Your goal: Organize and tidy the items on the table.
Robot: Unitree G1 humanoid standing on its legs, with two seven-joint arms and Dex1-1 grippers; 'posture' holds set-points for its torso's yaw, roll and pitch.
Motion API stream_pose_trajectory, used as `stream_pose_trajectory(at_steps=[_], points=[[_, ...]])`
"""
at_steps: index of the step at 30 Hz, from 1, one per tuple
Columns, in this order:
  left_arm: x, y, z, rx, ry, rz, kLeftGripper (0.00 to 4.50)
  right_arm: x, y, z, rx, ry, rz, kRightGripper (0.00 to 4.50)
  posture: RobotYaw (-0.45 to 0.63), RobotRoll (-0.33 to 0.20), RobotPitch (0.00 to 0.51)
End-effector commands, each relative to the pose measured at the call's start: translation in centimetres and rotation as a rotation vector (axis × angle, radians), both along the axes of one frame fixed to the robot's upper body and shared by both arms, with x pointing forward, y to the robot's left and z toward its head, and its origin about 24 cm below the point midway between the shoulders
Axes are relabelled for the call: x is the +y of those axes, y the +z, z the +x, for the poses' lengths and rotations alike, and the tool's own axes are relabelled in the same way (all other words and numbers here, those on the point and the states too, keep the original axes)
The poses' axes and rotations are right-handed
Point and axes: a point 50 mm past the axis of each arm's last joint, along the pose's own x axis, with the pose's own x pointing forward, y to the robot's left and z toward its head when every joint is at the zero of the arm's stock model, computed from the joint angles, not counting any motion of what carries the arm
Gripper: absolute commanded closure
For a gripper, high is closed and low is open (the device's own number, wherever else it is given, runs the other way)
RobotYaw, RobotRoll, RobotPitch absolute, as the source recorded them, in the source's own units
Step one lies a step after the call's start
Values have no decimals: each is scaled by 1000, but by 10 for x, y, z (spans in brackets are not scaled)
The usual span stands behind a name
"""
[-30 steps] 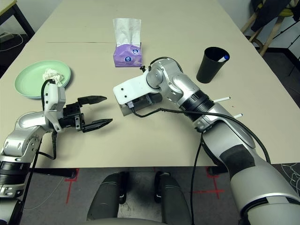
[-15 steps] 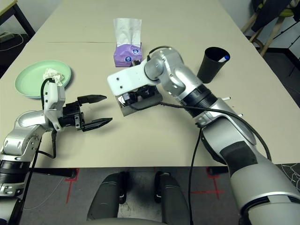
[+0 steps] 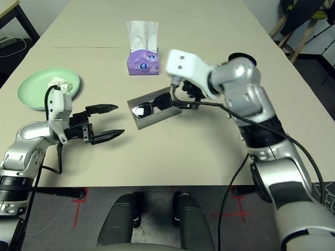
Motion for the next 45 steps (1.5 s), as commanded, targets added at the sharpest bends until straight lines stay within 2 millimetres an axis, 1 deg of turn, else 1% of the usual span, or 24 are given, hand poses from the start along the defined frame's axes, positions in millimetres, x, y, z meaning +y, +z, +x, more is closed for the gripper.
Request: stream_pose_trajectory(at_steps=[1,3,4,6,9,13,15,17,19,22,26,29,31,34,39,42,45], points=[[0,-3,0,19,-19,12,0,-9,-6,-2,-36,-34,205,7,60,0,151],[1,-3,0,26,-20,17,0,-14,-19,-4,-30,-39,255,7,62,0,154],[1,-3,0,27,-20,18,0,-19,-26,-4,-59,-51,278,7,65,0,156],[2,-3,0,30,-18,19,0,-25,-37,-7,-75,-25,296,7,70,0,160],[4,-2,-1,34,-12,21,0,-33,-46,-6,-110,-47,341,7,80,0,168],[5,-2,-1,39,9,16,0,-45,-58,-6,-108,-31,319,7,91,0,174],[5,-2,1,32,27,6,0,-53,-65,-8,-128,-25,272,7,96,0,177],[6,-2,6,10,59,-6,0,-62,-72,-10,-160,-17,218,7,98,0,177],[9,-2,14,-21,111,-25,0,-67,-81,-12,-149,-24,190,7,100,0,178],[11,-3,23,-40,148,-38,0,-64,-89,-15,-101,-27,213,7,102,0,179],[13,-8,32,-61,165,-26,0,-57,-89,-18,-96,-12,244,7,101,0,181],[15,-12,38,-41,195,-33,650,-54,-84,-19,-101,1,257,0,98,0,182],[15,-14,41,-42,188,-32,1295,-55,-83,-19,-98,-2,261,0,93,0,184],[11,-16,44,-62,148,-27,2560,-62,-87,-18,-79,-40,259,0,88,0,188],[5,-17,48,-81,96,-22,4474,-60,-86,-18,-67,-14,257,0,83,0,194],[4,-16,51,-84,49,-1,4474,-56,-84,-19,-71,-1,264,0,82,0,195],[7,-15,57,-73,78,23,4474,-52,-81,-22,-75,13,265,0,74,0,198]])
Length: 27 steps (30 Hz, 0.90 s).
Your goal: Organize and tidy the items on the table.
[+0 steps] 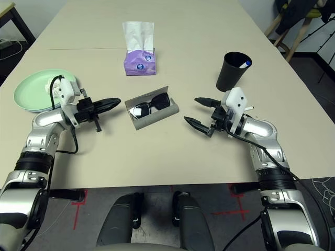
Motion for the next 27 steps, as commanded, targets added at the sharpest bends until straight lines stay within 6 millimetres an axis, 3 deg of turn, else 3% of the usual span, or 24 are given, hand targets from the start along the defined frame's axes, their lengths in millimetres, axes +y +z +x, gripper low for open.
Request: stream_pose_trajectory(at_steps=[1,11,27], points=[[3,-2,6,22,33,43,4474,5,2,-5,1,24,0,0,72,0,199],[4,0,24,66,233,4,4474,8,8,-9,-1,24,-3,0,62,0,196],[-25,-13,15,74,12,88,4474,0,5,-7,29,-26,12,0,48,0,192]])
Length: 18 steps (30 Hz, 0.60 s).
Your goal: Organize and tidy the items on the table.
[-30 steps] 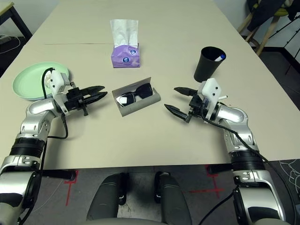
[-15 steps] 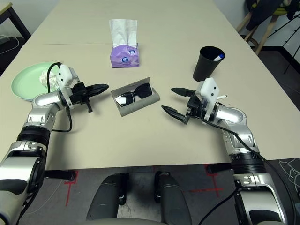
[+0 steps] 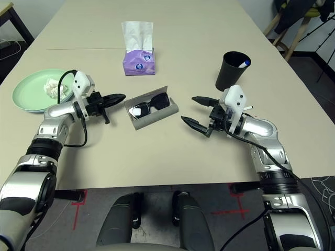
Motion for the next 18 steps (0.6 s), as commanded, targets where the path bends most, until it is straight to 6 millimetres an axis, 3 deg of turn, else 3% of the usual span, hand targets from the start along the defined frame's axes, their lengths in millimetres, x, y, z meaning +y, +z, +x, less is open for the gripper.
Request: stream_pose_trajectory(at_steps=[1,18], points=[[-8,-6,-6,-18,-85,62,4474,-4,-6,-1,32,-17,11,0,48,0,193],[-22,-13,-29,-33,-232,80,4474,3,-5,2,60,14,36,0,60,0,175]])
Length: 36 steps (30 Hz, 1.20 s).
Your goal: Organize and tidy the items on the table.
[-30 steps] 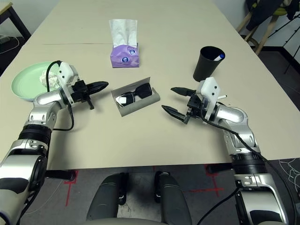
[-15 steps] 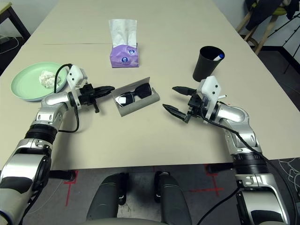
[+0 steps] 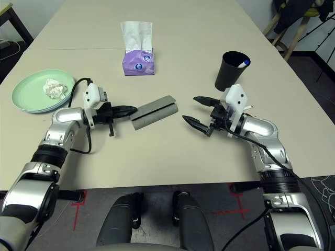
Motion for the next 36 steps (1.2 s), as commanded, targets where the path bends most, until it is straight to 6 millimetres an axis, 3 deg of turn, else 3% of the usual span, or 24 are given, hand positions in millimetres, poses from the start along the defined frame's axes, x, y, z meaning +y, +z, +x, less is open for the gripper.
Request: stream_pose_trajectory(at_steps=[1,11,15,22,27,30,36], points=[[-2,-7,-5,29,-24,17,4474,2,-3,-1,45,13,23,0,60,0,173],[-3,-20,-11,79,-60,105,4474,1,-1,-3,41,-6,27,0,52,0,172],[-1,-16,-8,68,-42,109,4474,1,0,-3,33,-8,22,0,46,0,170],[4,29,-3,-25,-55,-100,4474,-1,1,-1,36,-57,81,0,54,0,167],[2,45,-7,-74,-83,-107,4474,-1,-2,1,39,-137,168,0,67,0,164],[-5,45,-11,-75,-105,-85,3892,4,-4,-1,38,-138,173,0,72,0,165],[-15,32,-28,1,-203,-27,1659,3,0,0,25,-140,104,0,67,0,165]])
